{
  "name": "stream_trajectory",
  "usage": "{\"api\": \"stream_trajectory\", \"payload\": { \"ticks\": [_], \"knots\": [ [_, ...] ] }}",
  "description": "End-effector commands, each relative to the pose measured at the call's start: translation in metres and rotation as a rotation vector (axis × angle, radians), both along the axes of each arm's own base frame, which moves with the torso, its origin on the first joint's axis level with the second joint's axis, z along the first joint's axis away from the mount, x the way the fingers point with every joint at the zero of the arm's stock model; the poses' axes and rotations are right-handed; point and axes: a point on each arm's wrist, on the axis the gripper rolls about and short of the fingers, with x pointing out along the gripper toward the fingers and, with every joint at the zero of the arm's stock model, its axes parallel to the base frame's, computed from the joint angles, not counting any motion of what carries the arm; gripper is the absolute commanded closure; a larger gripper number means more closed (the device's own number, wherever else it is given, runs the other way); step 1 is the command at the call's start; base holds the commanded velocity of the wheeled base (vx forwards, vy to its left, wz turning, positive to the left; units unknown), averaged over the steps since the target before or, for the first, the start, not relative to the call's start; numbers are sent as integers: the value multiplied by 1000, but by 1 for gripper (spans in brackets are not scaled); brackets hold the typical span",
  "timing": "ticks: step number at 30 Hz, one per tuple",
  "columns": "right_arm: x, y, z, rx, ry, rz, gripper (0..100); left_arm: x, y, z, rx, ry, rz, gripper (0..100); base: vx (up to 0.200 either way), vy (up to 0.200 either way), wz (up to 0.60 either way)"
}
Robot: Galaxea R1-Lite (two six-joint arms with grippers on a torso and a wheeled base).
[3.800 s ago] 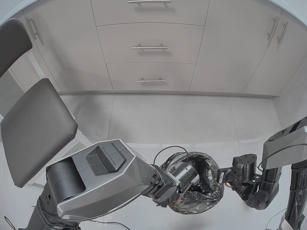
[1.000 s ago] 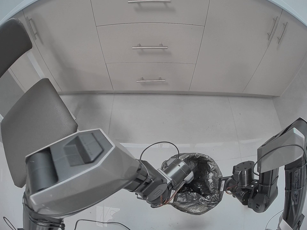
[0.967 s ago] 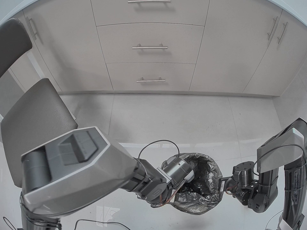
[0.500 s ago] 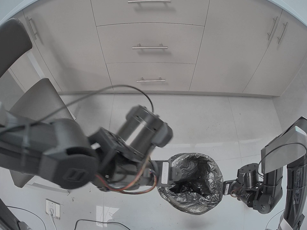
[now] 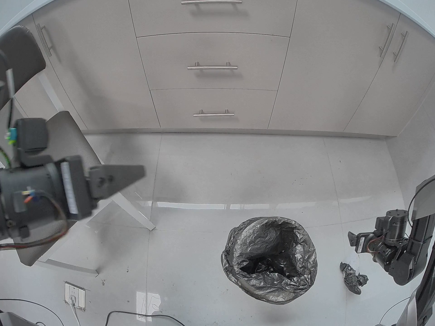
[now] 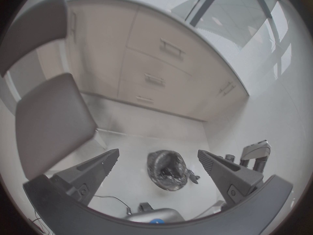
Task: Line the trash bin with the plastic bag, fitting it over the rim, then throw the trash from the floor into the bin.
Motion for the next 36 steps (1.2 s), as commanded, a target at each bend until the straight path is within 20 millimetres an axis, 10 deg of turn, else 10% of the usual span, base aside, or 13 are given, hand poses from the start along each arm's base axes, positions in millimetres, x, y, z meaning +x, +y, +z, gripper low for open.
{"api": "stream_trajectory", "payload": {
  "ticks": [1,10,24,36],
  "knots": [
    [2,-42,27,-4,-133,-65,0,-56,81,3,19,-186,223,0,0,0,0],
    [63,-75,10,17,-150,-89,0,-121,137,-39,85,-275,571,0,0,0,0],
    [191,-108,0,36,-128,-109,0,-155,137,-107,186,-267,849,0,0,0,0],
    [287,-128,-87,27,-40,-158,0,-154,135,-189,355,-282,817,0,0,0,0]
  ]
}}
